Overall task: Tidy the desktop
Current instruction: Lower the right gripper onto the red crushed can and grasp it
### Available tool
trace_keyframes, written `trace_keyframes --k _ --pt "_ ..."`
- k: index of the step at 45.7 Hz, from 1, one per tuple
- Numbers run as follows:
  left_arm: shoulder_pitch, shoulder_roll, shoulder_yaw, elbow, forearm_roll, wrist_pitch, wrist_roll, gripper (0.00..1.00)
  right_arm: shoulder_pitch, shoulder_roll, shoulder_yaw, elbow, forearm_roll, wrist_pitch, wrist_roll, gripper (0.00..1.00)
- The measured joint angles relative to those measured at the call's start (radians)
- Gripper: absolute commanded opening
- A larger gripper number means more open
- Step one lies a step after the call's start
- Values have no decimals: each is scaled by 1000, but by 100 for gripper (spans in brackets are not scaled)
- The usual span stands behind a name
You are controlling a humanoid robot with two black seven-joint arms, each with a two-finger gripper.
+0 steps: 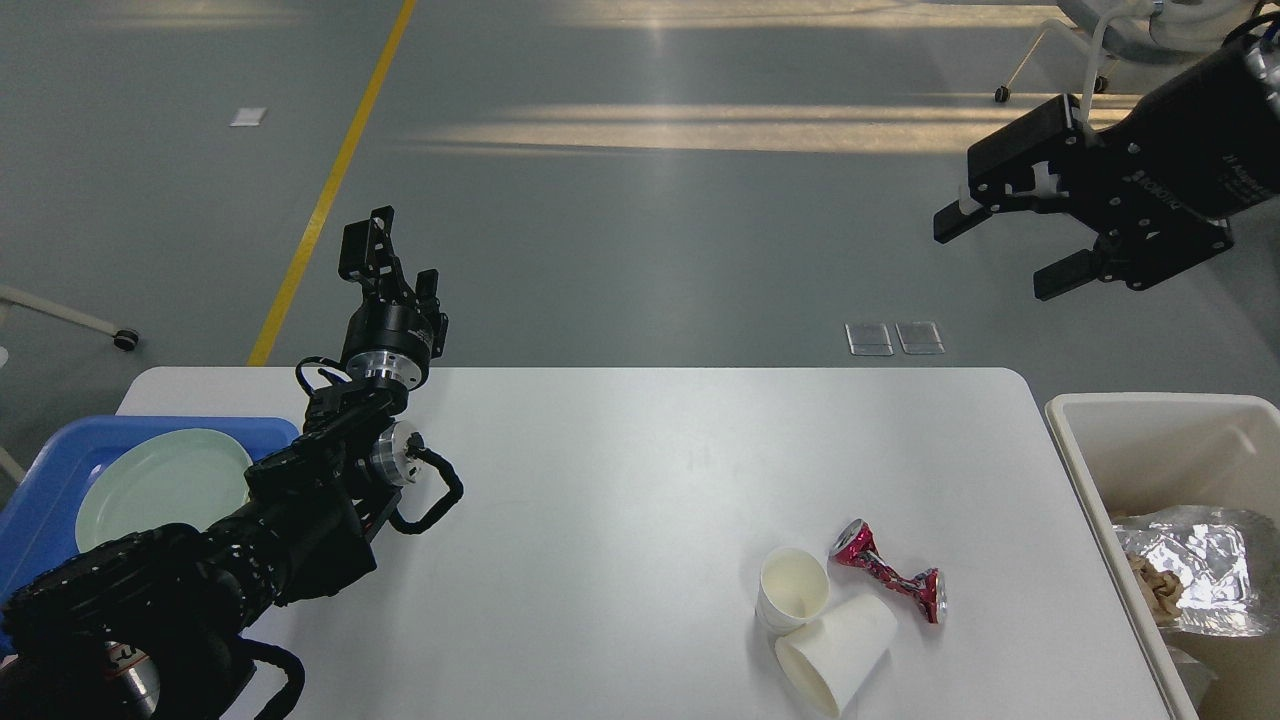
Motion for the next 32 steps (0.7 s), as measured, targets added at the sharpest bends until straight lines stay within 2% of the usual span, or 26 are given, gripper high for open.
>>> trace_keyframes --k 7,14,26,32 --pt "0 0 0 0 0 0 0 98 5 9 2 18 -6 0 0 100" --pt "0 0 0 0 0 0 0 98 -119 32 -4 14 -44 -16 -1 100" --pt "0 0 0 0 0 0 0 98 -430 101 1 -57 -127 -221 1 100" --pt "0 0 0 0 0 0 0 98 -568 150 9 -118 -130 -290 4 100"
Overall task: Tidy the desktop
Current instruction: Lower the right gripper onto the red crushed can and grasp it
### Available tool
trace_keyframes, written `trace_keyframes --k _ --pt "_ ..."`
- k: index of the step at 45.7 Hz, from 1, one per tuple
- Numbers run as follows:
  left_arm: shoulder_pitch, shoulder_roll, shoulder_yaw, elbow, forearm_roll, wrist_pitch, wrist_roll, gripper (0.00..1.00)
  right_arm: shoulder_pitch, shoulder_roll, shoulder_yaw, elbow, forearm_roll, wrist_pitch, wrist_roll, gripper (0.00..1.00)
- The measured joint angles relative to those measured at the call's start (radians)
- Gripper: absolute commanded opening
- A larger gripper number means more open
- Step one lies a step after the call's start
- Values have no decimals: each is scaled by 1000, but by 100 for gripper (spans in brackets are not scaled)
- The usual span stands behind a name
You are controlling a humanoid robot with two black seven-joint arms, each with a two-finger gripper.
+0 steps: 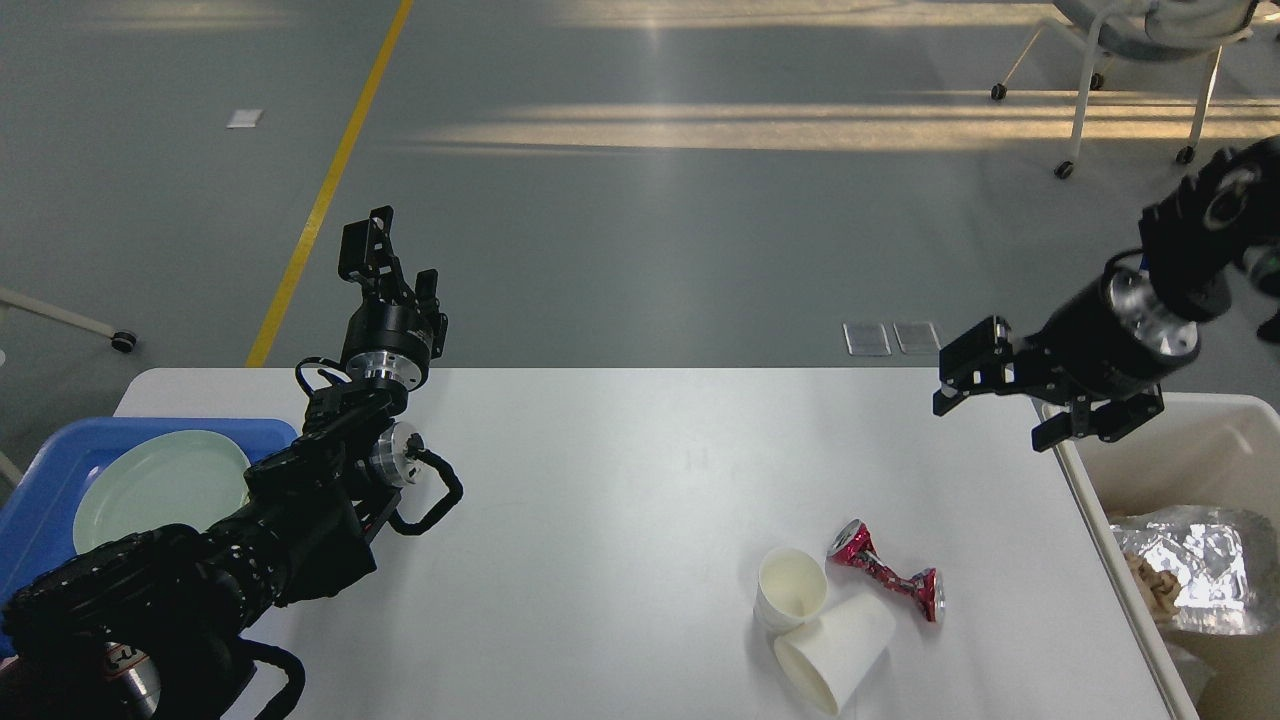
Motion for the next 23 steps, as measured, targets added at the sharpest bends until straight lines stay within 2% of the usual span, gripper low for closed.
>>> trace_keyframes --k 10,23 --pt "0 -1 0 0 0 0 0 98 -208 96 36 -105 0 -89 1 100" --pt "0 0 0 0 0 0 0 98 -369 180 37 -133 0 -208 1 100"
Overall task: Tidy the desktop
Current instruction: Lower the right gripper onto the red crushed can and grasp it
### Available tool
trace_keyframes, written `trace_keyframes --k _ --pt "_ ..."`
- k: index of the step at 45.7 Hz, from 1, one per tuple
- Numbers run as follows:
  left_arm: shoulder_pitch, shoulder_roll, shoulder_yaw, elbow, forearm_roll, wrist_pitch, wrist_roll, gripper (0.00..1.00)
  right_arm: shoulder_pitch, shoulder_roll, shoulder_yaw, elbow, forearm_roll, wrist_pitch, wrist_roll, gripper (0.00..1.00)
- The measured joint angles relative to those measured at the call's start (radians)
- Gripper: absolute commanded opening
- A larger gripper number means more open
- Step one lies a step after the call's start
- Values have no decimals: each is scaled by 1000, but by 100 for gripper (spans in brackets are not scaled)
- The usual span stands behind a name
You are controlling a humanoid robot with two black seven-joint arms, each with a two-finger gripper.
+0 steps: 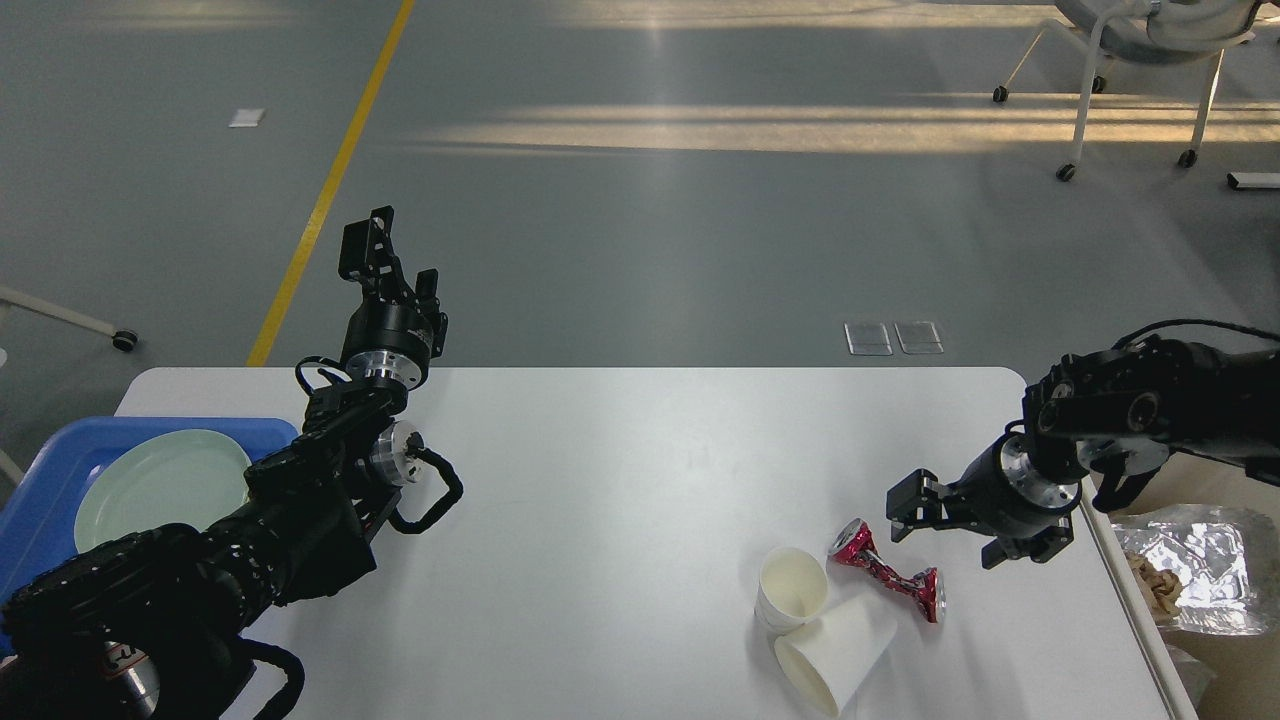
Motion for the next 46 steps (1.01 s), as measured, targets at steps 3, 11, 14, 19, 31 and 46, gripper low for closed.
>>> trace_keyframes --k 3,11,14,19,31,46 --pt "0 0 0 0 0 0 0 98 -33 18 -2 -14 -4 -26 0 100" --pt "0 0 0 0 0 0 0 98 -77 35 1 -48 -47 -72 0 98" --pt "0 0 0 0 0 0 0 98 -87 36 1 -54 -55 -85 0 97" --pt "-1 0 0 0 0 0 0 98 -102 38 3 -60 -58 -105 0 86" --pt "-1 0 0 0 0 0 0 98 -116 38 5 -59 -59 -109 4 48" --pt "-1 0 0 0 0 0 0 98 -126 39 6 -56 -57 -109 8 34"
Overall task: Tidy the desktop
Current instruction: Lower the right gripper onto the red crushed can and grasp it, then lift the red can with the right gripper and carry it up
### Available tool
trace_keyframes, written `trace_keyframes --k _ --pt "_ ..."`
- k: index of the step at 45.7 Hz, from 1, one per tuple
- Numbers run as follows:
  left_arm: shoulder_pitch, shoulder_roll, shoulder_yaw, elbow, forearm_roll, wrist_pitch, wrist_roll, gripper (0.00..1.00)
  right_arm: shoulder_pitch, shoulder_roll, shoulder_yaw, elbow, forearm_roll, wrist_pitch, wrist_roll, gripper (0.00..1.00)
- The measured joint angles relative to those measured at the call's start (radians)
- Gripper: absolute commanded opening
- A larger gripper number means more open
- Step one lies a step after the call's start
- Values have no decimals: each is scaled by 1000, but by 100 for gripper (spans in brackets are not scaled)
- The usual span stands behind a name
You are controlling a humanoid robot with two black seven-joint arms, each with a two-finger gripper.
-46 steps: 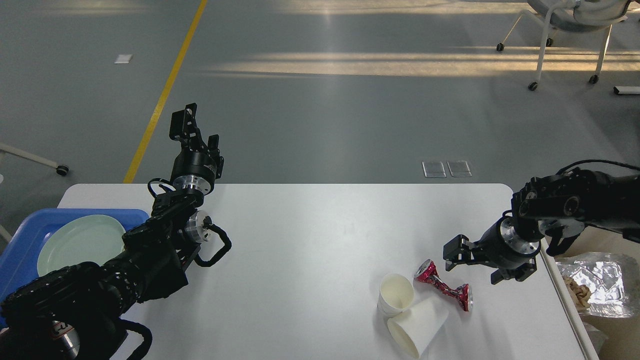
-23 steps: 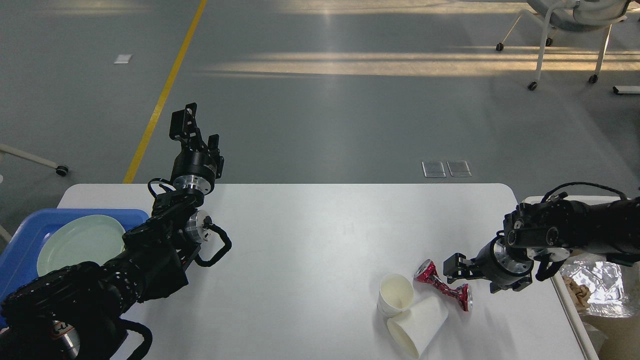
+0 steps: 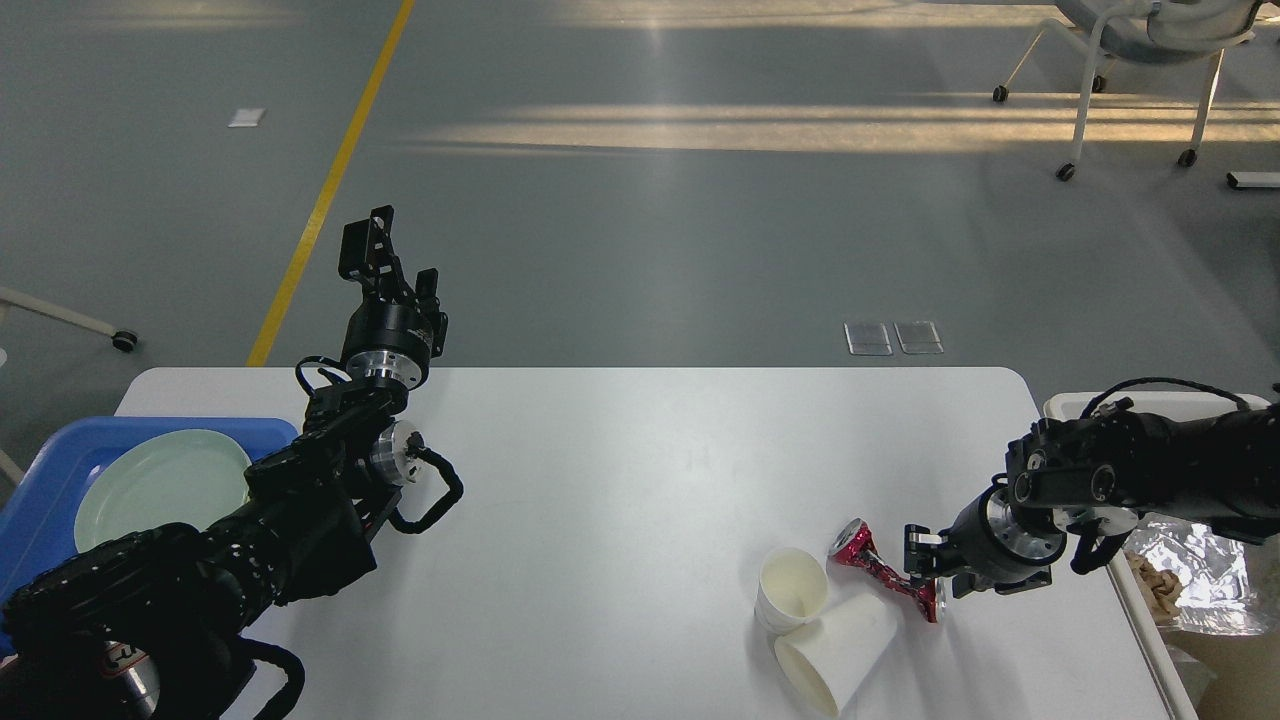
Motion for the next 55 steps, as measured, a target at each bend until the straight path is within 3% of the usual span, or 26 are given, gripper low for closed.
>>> trace_keyframes --k 10,21,40,55 --pt "0 0 0 0 0 0 0 98 -8 0 0 0 2 0 0 10" --pt "0 0 0 0 0 0 0 98 -8 -1 7 0 5 3 2 0" --pt "0 0 0 0 0 0 0 98 47 -56 21 17 11 36 19 0" --pt "1 0 0 0 0 0 0 98 337 -220 22 62 11 302 64 0"
